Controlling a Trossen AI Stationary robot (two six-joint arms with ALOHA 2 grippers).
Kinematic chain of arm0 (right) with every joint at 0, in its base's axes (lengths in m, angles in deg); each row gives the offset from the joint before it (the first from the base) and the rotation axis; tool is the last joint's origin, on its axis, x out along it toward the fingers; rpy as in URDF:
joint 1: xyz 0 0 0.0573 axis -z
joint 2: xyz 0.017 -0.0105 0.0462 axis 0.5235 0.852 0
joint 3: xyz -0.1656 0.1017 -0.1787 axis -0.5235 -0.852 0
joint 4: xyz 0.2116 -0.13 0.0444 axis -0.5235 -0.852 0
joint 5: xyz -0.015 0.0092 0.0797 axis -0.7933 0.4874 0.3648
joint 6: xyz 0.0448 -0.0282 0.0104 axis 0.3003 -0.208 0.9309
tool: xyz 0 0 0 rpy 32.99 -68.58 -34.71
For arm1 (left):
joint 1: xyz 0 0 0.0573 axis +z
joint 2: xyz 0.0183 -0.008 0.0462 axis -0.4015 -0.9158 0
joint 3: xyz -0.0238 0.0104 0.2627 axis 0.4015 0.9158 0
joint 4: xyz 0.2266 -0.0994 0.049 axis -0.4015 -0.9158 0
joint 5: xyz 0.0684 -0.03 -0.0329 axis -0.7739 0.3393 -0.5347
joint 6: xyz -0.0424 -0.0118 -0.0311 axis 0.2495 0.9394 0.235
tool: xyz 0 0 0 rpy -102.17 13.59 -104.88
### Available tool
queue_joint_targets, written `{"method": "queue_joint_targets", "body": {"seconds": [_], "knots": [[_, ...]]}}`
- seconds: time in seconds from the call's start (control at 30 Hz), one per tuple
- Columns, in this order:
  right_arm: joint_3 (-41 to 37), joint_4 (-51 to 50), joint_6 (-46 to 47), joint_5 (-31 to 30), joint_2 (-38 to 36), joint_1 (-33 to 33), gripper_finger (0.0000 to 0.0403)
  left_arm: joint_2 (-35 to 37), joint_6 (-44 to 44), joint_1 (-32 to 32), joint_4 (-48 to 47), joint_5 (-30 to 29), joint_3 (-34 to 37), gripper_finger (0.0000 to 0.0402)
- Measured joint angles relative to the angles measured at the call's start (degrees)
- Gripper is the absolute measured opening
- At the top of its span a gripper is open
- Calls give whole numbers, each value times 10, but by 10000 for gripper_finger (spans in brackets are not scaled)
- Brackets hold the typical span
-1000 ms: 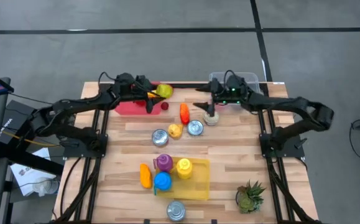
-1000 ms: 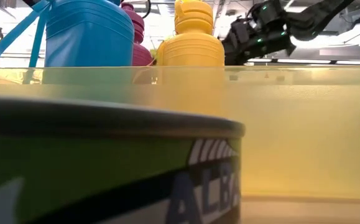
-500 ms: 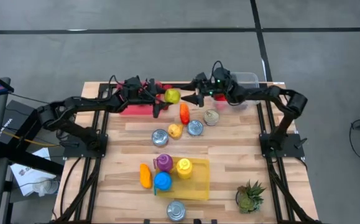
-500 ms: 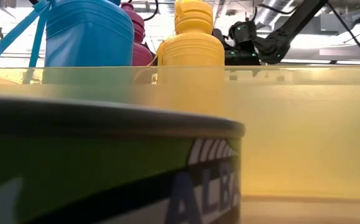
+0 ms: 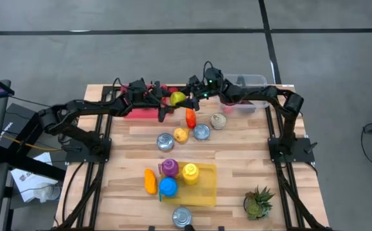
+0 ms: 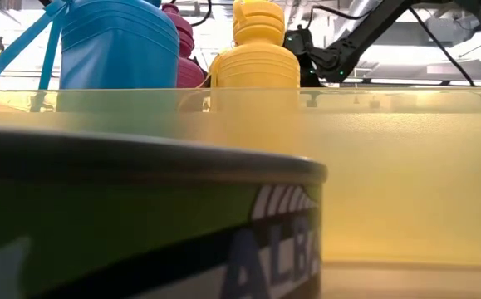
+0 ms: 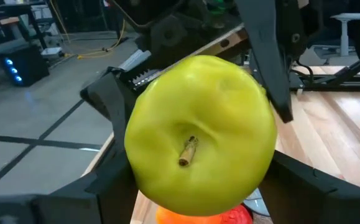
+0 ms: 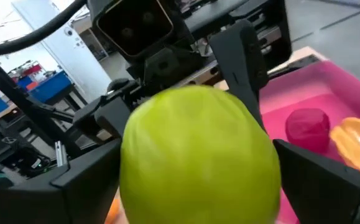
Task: Pick & Place Food Item
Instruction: Put the green apple from the red bin into the transparent bin
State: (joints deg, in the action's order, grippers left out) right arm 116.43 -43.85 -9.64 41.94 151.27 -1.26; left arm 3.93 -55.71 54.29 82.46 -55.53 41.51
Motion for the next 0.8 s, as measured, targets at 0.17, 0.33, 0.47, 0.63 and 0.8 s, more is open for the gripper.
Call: {"method": "queue_joint_targets", "body": {"seconds": [0.17, 0.33, 0.47, 0.63, 0.8], "knots": [[17, -25, -10, -1, 4, -9, 330, 0, -3, 0, -3, -2, 0, 270], [17, -31, -11, -3, 4, -17, 302, 1, -5, 0, -9, -3, 0, 256], [17, -35, -19, -8, 4, -20, 302, 26, -25, 0, -75, -13, -2, 301], [17, -35, -32, -1, 1, -28, 302, 101, -36, -3, -209, -57, -2, 381], [18, -43, -47, -3, -7, -26, 300, 181, -33, -9, -298, -136, -2, 390]]}}
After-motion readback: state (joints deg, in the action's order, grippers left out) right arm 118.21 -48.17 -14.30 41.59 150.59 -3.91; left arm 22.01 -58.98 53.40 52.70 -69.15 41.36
